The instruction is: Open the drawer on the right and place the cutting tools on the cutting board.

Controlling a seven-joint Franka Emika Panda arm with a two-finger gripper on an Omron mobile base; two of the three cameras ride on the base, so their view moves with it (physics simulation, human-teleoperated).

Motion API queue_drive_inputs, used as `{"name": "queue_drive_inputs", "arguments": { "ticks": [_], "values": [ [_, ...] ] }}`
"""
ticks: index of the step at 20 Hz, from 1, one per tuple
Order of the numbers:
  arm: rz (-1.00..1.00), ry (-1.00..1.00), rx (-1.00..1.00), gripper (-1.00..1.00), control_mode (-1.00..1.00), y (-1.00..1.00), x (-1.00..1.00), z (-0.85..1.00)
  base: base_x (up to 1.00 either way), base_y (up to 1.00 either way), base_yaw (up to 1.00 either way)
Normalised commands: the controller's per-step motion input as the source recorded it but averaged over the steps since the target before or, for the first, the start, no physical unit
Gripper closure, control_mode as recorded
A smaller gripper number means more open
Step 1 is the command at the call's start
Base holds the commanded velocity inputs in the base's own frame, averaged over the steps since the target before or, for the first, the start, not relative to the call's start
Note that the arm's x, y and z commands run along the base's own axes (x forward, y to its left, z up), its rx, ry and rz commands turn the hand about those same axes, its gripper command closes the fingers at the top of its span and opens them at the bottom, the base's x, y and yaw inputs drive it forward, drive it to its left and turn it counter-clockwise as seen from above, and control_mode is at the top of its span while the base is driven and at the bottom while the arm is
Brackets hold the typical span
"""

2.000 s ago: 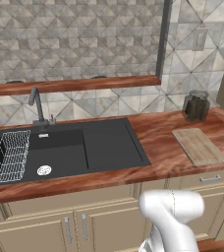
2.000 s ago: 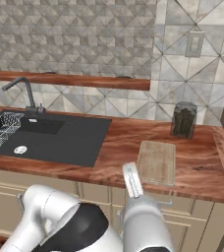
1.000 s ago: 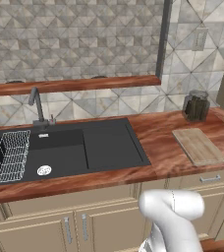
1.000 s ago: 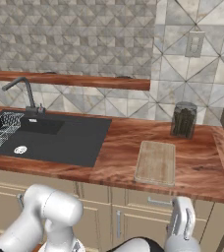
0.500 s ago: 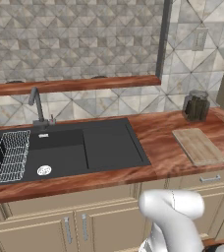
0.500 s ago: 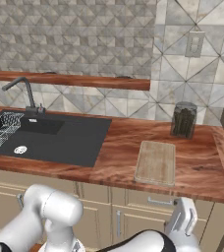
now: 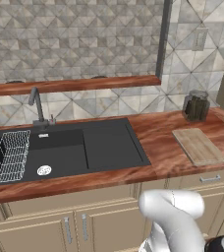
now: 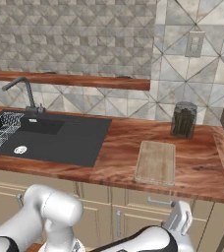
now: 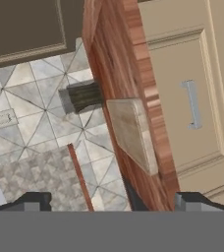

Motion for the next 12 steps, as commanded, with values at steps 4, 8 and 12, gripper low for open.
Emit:
{"name": "queue_drive_inputs", "arguments": {
  "ticks": [4, 8, 12],
  "values": [
    [-0.07, -0.03, 0.00, -1.00, -1.00, 0.00, 0.31, -0.48, 0.00, 0.00, 0.00],
    [-0.08, -0.05, 0.00, -1.00, -1.00, 0.00, 0.32, -0.45, 0.00, 0.00, 0.00],
    [-0.06, -0.03, 0.00, -1.00, -1.00, 0.00, 0.36, -0.36, 0.00, 0.00, 0.00]
  ]
}}
